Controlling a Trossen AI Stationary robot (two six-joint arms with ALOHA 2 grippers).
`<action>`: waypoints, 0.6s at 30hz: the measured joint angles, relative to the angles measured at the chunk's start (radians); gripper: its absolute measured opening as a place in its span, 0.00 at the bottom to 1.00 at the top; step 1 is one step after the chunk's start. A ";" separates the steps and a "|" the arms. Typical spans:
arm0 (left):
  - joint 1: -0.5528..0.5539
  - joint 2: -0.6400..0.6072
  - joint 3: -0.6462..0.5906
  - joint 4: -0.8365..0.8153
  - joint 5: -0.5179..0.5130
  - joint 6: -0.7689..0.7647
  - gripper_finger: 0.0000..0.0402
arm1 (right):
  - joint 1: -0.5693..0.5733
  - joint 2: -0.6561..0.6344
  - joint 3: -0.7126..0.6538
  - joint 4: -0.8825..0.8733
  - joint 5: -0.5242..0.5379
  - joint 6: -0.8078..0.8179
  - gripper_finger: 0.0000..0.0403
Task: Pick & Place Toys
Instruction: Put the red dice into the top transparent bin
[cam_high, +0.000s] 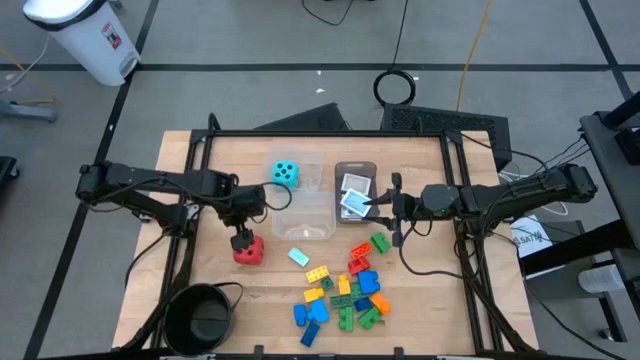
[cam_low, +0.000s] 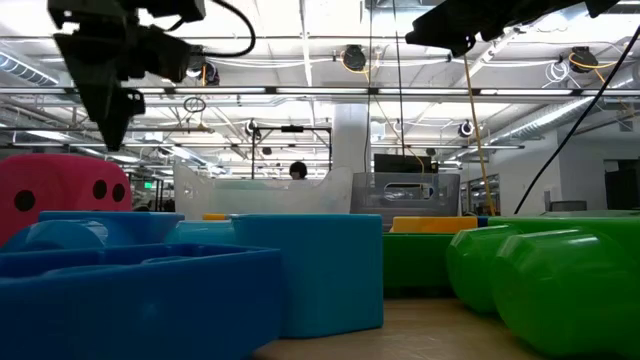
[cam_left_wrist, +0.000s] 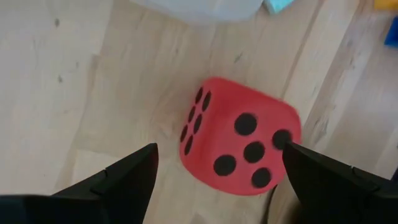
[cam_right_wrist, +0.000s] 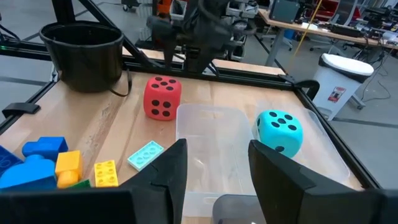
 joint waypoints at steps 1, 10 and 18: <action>0.000 0.000 -0.010 0.006 0.007 0.006 0.86 | 0.000 0.000 0.000 0.000 0.000 -0.001 0.36; 0.000 0.008 -0.109 0.140 0.068 0.157 0.86 | 0.000 0.000 0.000 0.002 0.000 0.000 0.36; -0.014 0.009 -0.176 0.183 0.159 0.137 0.86 | 0.000 0.000 0.000 -0.001 0.000 0.000 0.36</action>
